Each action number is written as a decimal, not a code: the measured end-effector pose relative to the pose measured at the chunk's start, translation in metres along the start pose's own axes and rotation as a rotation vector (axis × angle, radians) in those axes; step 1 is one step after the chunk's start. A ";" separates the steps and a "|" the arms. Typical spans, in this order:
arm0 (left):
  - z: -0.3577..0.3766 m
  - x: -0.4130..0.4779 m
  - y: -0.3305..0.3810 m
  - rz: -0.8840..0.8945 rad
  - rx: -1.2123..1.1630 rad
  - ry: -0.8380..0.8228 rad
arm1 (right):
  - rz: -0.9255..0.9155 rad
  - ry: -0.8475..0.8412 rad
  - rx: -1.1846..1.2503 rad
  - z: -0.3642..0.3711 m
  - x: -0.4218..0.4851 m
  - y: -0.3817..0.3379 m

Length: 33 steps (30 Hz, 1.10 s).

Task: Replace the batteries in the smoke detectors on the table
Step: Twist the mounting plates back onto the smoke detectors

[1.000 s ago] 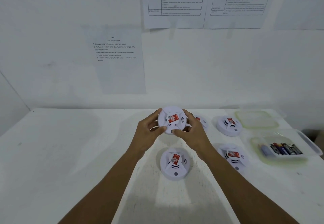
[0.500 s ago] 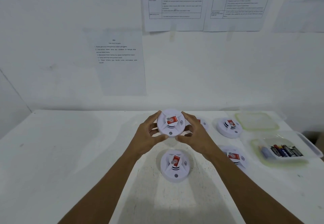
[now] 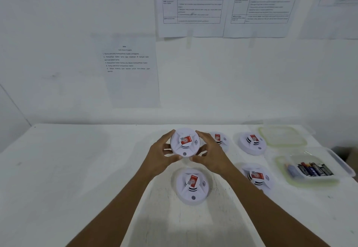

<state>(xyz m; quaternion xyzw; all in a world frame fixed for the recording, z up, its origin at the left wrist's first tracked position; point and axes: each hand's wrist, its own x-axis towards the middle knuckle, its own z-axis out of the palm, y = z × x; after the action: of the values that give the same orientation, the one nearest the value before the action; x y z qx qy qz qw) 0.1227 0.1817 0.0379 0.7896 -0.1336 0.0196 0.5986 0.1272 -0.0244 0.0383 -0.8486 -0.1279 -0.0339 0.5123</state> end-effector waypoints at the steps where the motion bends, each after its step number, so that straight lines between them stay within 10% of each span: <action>1: 0.000 0.001 -0.003 0.003 0.021 0.006 | -0.003 -0.002 -0.011 0.002 0.001 0.004; 33: 0.009 0.011 -0.053 0.007 0.051 0.061 | 0.001 0.062 -0.039 0.025 0.014 0.048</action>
<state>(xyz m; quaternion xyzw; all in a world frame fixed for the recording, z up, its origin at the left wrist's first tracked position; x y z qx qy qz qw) 0.1449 0.1842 -0.0122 0.8031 -0.1176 0.0491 0.5820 0.1512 -0.0215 -0.0122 -0.8570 -0.1106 -0.0625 0.4995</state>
